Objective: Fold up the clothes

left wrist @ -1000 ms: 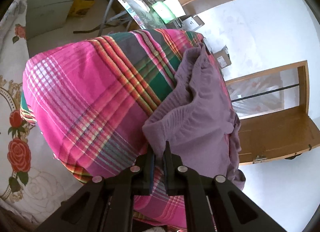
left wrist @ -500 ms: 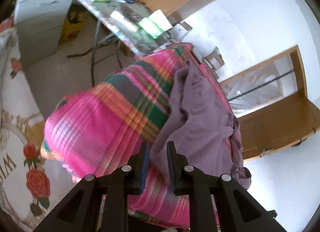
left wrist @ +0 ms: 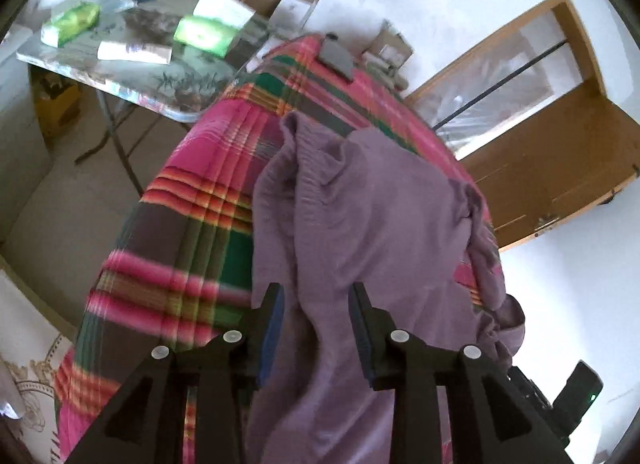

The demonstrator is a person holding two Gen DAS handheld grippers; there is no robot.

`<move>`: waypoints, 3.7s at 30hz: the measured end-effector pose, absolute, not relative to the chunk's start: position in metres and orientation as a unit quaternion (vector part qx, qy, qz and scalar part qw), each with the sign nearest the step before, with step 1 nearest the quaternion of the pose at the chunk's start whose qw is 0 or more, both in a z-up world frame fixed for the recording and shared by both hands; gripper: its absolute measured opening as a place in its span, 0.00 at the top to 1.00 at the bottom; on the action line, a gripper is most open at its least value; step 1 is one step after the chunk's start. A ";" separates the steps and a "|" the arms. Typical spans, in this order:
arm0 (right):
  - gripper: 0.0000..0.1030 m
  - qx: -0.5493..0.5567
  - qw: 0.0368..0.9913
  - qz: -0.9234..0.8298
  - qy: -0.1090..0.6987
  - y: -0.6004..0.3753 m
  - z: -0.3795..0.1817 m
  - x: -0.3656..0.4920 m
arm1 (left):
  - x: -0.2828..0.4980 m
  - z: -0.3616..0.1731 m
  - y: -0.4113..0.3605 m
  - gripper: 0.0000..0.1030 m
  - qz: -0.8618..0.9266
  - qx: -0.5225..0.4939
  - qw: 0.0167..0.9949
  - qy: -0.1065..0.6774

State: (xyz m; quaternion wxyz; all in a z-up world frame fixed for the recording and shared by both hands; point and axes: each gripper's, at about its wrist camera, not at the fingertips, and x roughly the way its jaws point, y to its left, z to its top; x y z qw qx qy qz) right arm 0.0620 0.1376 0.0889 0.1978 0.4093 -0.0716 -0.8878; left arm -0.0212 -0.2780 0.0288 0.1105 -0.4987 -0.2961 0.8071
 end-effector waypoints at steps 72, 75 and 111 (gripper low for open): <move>0.65 0.430 0.464 -0.773 0.050 -0.080 0.062 -0.003 | -0.136 0.001 -0.334 0.92 0.793 -0.488 0.072 -0.357; 0.45 0.424 0.465 -0.773 0.079 -0.093 0.058 0.007 | -0.133 0.002 -0.334 0.90 0.791 -0.492 0.065 -0.357; 0.94 0.401 0.520 -0.745 0.119 -0.158 0.059 0.044 | -0.141 0.001 -0.347 0.93 0.801 -0.481 0.047 -0.353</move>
